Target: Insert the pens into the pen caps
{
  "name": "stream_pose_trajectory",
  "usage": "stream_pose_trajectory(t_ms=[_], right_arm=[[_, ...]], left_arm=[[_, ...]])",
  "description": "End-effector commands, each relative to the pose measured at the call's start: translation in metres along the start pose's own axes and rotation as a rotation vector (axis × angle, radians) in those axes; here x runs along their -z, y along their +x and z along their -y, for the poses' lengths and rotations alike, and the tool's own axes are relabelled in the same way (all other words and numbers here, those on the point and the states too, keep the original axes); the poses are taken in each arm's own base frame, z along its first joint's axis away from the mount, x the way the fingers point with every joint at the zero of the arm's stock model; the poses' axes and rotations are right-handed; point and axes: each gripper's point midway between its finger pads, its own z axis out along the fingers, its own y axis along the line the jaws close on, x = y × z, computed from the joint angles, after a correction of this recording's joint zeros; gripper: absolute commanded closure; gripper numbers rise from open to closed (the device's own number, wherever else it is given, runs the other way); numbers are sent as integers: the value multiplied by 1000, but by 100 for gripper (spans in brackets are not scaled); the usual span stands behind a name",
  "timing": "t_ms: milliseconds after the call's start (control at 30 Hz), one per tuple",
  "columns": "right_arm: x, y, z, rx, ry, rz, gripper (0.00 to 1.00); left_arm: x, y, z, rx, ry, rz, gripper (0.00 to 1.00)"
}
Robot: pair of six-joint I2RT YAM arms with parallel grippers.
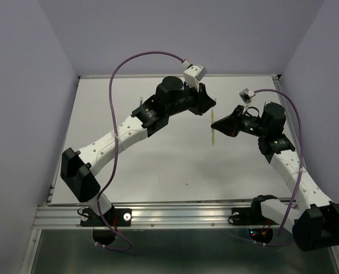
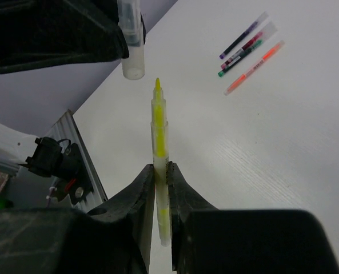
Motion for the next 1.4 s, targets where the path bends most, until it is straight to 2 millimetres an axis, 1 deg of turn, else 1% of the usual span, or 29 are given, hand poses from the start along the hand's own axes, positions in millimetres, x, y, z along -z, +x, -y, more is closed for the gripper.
stream_pose_trajectory(t_ms=[0,133,233,367,500,600,733,833,1033,1167,1367], right_arm=[[-1,-36,-7,67,22,86,97],[-1,-43,-4,61,46,109,97],[-1,-44,-5,65,47,114,97],[-3,-40,-9,49,6,90,97],[-4,-36,-6,33,15,86,97],[-4,-35,-7,30,7,82,97],[-2,-36,-13,45,-12,80,97],[-2,-33,-20,43,-54,61,97],[-4,-30,-15,24,-50,51,97],[-6,-31,-14,17,-48,50,97],[-5,-40,-14,41,-33,80,97]], left_arm=[[7,-18,10,-39,48,67,100],[5,-15,8,-31,46,73,100],[6,-16,7,-30,40,80,100],[6,-21,3,-7,24,102,100],[8,-28,1,24,32,129,100],[11,-33,-2,46,30,149,100],[9,-33,-5,56,25,153,100],[7,-32,-4,72,41,150,100],[6,-37,1,81,69,161,100],[7,-36,5,77,88,155,100],[7,-34,3,76,80,153,100]])
